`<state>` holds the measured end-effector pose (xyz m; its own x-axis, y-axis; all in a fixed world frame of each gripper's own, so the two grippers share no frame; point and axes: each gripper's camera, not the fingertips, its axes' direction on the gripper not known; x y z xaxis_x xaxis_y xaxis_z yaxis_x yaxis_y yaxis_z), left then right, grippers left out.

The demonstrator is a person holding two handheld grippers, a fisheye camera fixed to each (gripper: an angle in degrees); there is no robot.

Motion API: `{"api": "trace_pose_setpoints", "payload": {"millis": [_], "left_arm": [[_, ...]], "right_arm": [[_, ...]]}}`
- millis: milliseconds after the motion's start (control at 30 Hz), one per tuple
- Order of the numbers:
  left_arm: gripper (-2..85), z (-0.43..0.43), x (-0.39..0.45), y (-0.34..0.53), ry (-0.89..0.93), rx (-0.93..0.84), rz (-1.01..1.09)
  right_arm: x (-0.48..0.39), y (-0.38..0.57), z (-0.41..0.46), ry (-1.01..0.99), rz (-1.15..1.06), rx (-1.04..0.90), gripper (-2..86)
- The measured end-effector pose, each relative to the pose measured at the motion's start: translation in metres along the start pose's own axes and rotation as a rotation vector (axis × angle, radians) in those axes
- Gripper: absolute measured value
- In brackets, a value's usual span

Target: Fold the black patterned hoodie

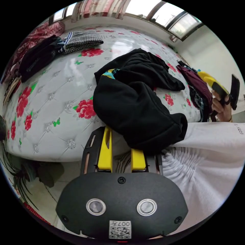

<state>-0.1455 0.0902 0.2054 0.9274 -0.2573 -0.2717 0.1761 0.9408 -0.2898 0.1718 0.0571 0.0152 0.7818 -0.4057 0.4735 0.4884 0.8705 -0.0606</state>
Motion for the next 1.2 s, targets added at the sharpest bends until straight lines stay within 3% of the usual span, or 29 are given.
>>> {"api": "trace_pose_setpoints", "payload": {"millis": [267, 533, 633, 833, 1000, 1067, 1133, 1200], "left_arm": [[13.1, -0.014, 0.009, -0.018, 0.028, 0.008, 0.210], [13.5, -0.033, 0.017, -0.006, -0.047, -0.016, 0.322], [14.0, -0.045, 0.010, 0.006, -0.089, -0.004, 0.282], [18.6, -0.092, 0.003, 0.036, -0.079, 0.198, 0.282], [22.4, -0.092, 0.050, -0.006, -0.009, 0.261, 0.421], [21.6, -0.075, 0.070, -0.029, -0.059, 0.217, 0.465], [17.5, -0.066, 0.079, -0.047, -0.145, 0.178, 0.462], [11.9, -0.073, 0.071, -0.059, -0.095, 0.143, 0.429]], "right_arm": [[0.002, -0.011, 0.071, 0.076, -0.042, -0.148, 9.6], [0.022, -0.055, 0.146, -0.141, -0.032, -0.345, 7.5], [0.039, -0.063, 0.116, -0.190, 0.023, -0.219, 3.4], [0.068, -0.083, 0.011, -0.282, 0.103, 0.126, 0.9], [0.058, -0.099, -0.012, -0.327, 0.051, 0.181, 1.2], [0.047, -0.097, -0.005, -0.318, 0.010, 0.139, 1.8], [0.044, -0.082, -0.010, -0.208, 0.057, 0.151, 3.3], [0.053, -0.062, -0.028, -0.142, 0.083, 0.198, 5.0]]}}
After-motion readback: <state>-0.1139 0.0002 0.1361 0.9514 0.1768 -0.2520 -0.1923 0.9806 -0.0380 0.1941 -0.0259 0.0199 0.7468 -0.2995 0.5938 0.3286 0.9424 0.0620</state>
